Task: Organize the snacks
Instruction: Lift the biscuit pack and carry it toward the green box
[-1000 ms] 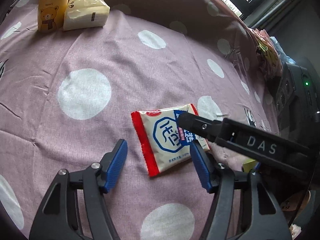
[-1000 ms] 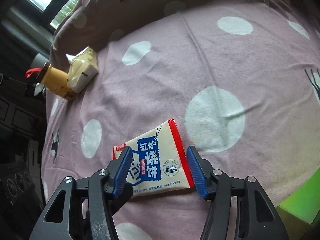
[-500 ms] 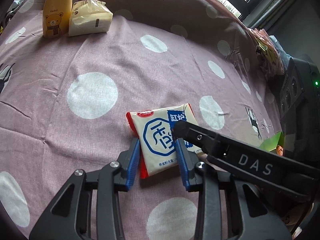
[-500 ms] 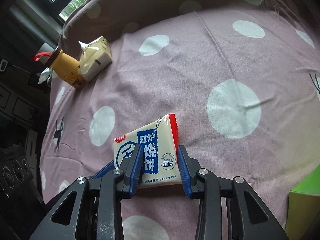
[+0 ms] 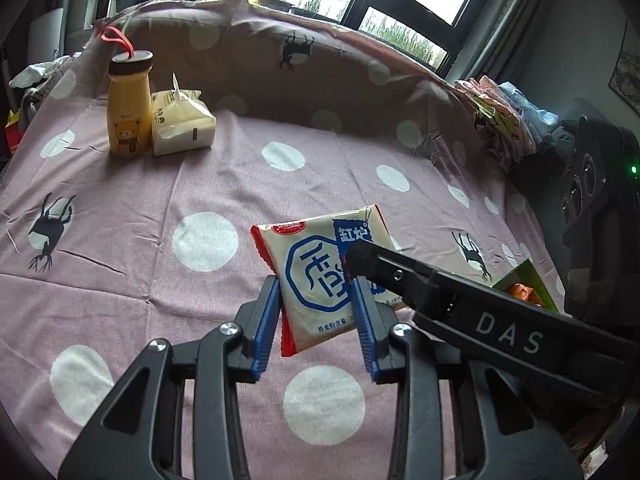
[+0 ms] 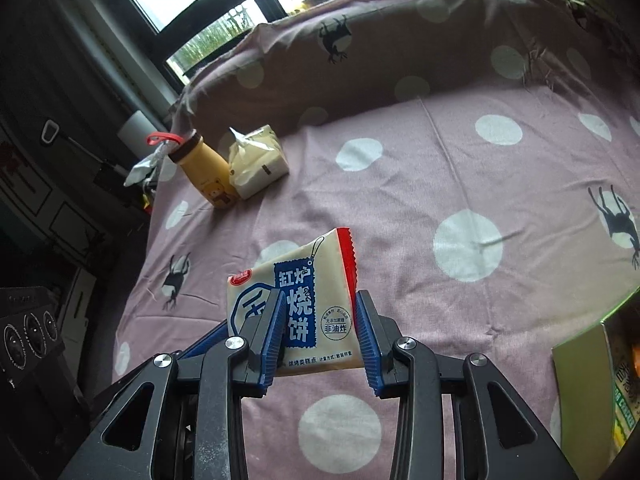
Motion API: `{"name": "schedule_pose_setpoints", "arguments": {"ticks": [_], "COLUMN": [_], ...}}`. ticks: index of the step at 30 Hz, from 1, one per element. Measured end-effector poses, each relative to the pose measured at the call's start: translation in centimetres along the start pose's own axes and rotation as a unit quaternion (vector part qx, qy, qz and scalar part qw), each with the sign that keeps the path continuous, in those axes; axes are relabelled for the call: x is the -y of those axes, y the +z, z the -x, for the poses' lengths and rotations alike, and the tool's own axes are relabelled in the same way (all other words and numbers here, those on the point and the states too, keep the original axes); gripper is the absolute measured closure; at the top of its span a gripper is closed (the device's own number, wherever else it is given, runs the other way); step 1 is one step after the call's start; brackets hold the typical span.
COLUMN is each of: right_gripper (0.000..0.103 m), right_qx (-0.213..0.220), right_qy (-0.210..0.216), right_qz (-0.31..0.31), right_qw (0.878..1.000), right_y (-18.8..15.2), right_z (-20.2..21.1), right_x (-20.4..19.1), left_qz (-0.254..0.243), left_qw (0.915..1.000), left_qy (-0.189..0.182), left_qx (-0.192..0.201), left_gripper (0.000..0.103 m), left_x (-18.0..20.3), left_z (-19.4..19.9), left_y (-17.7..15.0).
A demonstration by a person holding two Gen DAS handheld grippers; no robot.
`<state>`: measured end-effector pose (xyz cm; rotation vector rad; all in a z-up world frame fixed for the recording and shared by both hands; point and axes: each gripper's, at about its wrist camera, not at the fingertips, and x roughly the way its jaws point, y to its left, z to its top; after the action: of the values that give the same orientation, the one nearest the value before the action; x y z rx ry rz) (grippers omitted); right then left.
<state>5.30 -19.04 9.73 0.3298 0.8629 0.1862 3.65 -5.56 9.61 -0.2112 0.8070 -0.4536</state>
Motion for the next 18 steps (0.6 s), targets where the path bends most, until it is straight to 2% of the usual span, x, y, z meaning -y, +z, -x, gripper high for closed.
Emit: {"name": "schedule_pose_setpoints", "arguments": {"ticks": [4, 9, 13, 18], "right_gripper": [0.065, 0.065, 0.065, 0.064], "right_qx": [0.028, 0.069, 0.102, 0.117], "right_qy": [0.007, 0.002, -0.007, -0.025], "right_qz": [0.011, 0.02, 0.005, -0.02], "right_qw": [1.0, 0.997, 0.995, 0.993], "right_y": [-0.5, -1.5, -3.0, -4.3], "right_z": [2.5, 6.6, 9.8, 12.8], "right_x": [-0.9, -1.6, -0.8, 1.3], "left_qz": [-0.019, -0.048, -0.078, -0.11], "left_qw": [0.9996, 0.9974, 0.9948, 0.9905], "left_qy": [-0.003, -0.028, -0.042, -0.071], "left_qx": [0.022, 0.048, 0.049, 0.045], "left_gripper": [0.069, 0.069, 0.069, 0.068], "left_x": [1.1, 3.2, 5.7, 8.6], "left_z": [2.3, 5.0, 6.2, 6.6], "left_y": [0.0, -0.6, -1.6, -2.7]}}
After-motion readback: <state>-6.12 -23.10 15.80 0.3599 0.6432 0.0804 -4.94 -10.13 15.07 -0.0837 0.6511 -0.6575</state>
